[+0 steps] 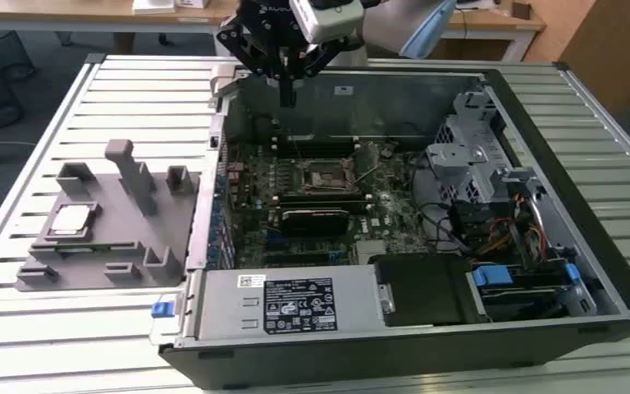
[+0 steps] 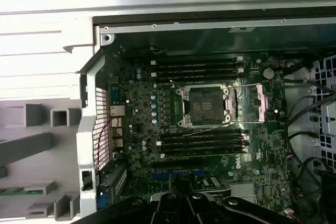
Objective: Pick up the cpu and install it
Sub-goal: 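Reach for the cpu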
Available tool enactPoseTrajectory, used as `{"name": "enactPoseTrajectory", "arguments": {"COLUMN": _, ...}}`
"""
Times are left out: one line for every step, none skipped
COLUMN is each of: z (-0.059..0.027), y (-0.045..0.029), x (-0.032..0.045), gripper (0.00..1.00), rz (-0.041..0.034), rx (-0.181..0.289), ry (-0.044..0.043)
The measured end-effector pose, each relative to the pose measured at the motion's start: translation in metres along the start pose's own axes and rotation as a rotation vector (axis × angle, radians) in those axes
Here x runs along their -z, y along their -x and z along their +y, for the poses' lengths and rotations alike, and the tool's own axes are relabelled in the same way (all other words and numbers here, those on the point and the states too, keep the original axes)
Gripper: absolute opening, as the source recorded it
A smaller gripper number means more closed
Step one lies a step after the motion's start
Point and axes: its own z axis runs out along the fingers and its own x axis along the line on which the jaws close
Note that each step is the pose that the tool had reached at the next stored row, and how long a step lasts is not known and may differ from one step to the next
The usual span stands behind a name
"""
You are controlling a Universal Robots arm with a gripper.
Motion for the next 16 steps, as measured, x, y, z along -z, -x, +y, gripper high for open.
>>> {"name": "enactPoseTrajectory", "arguments": {"z": 0.0, "y": 0.0, "x": 0.0, "gripper": 0.11, "rz": 0.0, "rx": 0.0, "ry": 0.0}}
{"name": "enactPoseTrajectory", "arguments": {"z": 0.0, "y": 0.0, "x": 0.0, "gripper": 0.11, "rz": 0.0, "rx": 0.0, "ry": 0.0}}
{"name": "enactPoseTrajectory", "arguments": {"z": 0.0, "y": 0.0, "x": 0.0, "gripper": 0.11, "rz": 0.0, "rx": 0.0, "ry": 0.0}}
{"name": "enactPoseTrajectory", "arguments": {"z": 0.0, "y": 0.0, "x": 0.0, "gripper": 0.11, "rz": 0.0, "rx": 0.0, "ry": 0.0}}
{"name": "enactPoseTrajectory", "arguments": {"z": 0.0, "y": 0.0, "x": 0.0, "gripper": 0.11, "rz": 0.0, "rx": 0.0, "ry": 0.0}}
{"name": "enactPoseTrajectory", "arguments": {"z": 0.0, "y": 0.0, "x": 0.0, "gripper": 0.11, "rz": 0.0, "rx": 0.0, "ry": 0.0}}
{"name": "enactPoseTrajectory", "arguments": {"z": 0.0, "y": 0.0, "x": 0.0, "gripper": 0.11, "rz": 0.0, "rx": 0.0, "ry": 0.0}}
{"name": "enactPoseTrajectory", "arguments": {"z": 0.0, "y": -0.0002, "x": 0.0, "gripper": 0.11, "rz": 0.0, "rx": 0.0, "ry": 0.0}}
{"name": "enactPoseTrajectory", "arguments": {"z": 0.0, "y": -0.0007, "x": 0.0, "gripper": 0.11, "rz": 0.0, "rx": 0.0, "ry": -0.0001}}
{"name": "enactPoseTrajectory", "arguments": {"z": -0.0001, "y": -0.0012, "x": 0.0001, "gripper": 0.11, "rz": 0.0, "rx": 0.0, "ry": -0.0001}}
{"name": "enactPoseTrajectory", "arguments": {"z": -0.0002, "y": -0.0019, "x": 0.0, "gripper": 0.11, "rz": -0.0001, "rx": 0.0, "ry": 0.0001}}
{"name": "enactPoseTrajectory", "arguments": {"z": -0.0002, "y": -0.0028, "x": 0.0001, "gripper": 0.11, "rz": -0.0001, "rx": 0.0, "ry": 0.0}}
{"name": "enactPoseTrajectory", "arguments": {"z": -0.0003, "y": -0.0038, "x": 0.0001, "gripper": 0.11, "rz": 0.0, "rx": 0.0, "ry": -0.0001}}
{"name": "enactPoseTrajectory", "arguments": {"z": -0.0004, "y": -0.0048, "x": 0.0002, "gripper": 0.11, "rz": 0.0001, "rx": 0.0, "ry": -0.0001}}
{"name": "enactPoseTrajectory", "arguments": {"z": -0.0005, "y": -0.0061, "x": 0.0002, "gripper": 0.11, "rz": 0.0, "rx": 0.0, "ry": 0.0}}
{"name": "enactPoseTrajectory", "arguments": {"z": -0.0006, "y": -0.0075, "x": 0.0002, "gripper": 0.11, "rz": -0.0001, "rx": 0.0, "ry": 0.0}}
